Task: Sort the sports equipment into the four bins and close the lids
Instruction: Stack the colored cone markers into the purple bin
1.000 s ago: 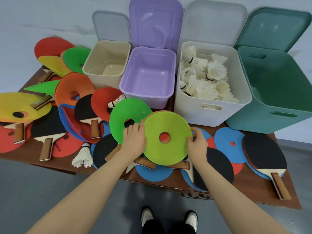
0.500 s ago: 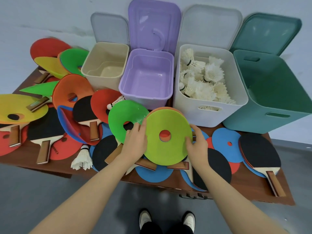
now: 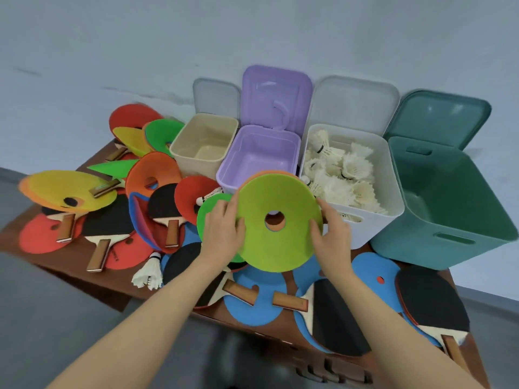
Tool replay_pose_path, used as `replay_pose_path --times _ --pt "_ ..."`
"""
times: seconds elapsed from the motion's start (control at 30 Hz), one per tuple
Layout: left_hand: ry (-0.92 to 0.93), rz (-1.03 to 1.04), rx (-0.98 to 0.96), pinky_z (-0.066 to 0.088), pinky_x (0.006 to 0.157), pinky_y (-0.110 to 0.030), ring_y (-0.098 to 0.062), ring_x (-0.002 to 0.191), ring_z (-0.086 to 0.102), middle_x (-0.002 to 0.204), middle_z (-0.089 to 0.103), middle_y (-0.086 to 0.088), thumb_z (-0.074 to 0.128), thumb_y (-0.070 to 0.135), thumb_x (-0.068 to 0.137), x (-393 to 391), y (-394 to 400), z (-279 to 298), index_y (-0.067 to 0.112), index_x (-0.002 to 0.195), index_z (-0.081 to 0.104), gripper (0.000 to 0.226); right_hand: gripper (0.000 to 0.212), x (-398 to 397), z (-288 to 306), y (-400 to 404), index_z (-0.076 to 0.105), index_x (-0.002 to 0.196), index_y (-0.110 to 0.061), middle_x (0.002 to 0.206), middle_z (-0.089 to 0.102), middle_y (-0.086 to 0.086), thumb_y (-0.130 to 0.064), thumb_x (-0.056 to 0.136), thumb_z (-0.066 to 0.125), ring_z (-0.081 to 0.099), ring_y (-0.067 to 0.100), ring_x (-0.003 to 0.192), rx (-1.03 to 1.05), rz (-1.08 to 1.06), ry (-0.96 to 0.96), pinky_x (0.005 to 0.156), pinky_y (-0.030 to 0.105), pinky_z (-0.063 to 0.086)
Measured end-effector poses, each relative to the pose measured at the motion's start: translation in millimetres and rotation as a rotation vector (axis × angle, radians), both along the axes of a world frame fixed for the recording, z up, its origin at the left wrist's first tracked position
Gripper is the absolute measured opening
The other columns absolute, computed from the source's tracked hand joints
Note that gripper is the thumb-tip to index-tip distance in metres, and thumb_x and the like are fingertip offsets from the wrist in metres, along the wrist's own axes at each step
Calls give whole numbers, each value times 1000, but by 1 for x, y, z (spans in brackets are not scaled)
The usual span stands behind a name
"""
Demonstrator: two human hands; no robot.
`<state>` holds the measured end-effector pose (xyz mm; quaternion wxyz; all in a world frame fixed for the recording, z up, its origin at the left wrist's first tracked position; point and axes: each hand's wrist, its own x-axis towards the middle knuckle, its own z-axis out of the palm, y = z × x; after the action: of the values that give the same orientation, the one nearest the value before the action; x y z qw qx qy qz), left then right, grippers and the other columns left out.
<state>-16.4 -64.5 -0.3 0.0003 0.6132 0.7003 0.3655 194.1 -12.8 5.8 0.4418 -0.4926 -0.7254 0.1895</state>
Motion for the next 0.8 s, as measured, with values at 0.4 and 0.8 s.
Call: replay_pose_path --times 0.4,0.8 --pt "140 102 -32 44 63 -41 -37 73 54 87 55 -20 57 15 73 -35 58 52 -2 131 47 62 42 -34 45 73 56 122 -18 91 62 -3 -8 81 57 57 20 86 91 13 -94 73 25 17" --pt "125 -100 -91 45 63 -44 -38 73 54 82 54 -21 48 29 75 -121 194 38 -3 125 53 60 41 -107 47 176 60 114 -24 86 63 -2 -19 75 48 57 20 86 38 -164 -288 68 28 13"
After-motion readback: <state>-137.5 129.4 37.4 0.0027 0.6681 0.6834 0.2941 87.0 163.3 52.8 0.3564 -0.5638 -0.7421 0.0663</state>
